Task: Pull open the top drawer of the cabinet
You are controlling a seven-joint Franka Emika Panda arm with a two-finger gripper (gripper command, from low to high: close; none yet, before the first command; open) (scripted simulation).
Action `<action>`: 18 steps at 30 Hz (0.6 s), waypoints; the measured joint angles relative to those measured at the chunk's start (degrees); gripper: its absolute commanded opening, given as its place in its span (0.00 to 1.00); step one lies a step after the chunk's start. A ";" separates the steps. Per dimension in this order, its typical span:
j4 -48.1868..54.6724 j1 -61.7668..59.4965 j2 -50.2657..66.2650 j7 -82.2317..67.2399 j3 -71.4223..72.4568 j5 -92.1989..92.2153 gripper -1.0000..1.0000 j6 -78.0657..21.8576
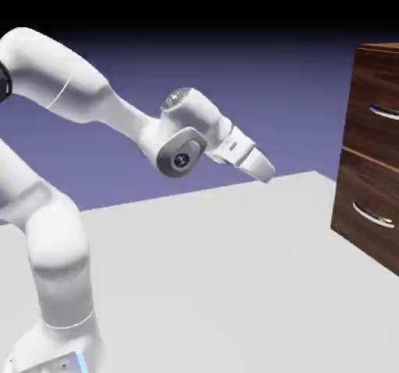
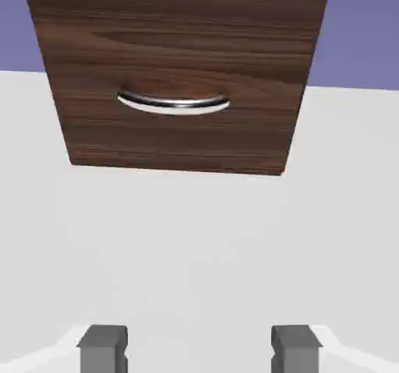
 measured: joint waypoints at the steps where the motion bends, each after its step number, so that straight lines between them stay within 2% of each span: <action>1: 1.30 2.08 -0.73 -0.18 -1.32 -2.48 0.50 -0.42; 18: 23.48 37.38 -13.10 -3.19 -23.69 -44.57 0.50 -7.61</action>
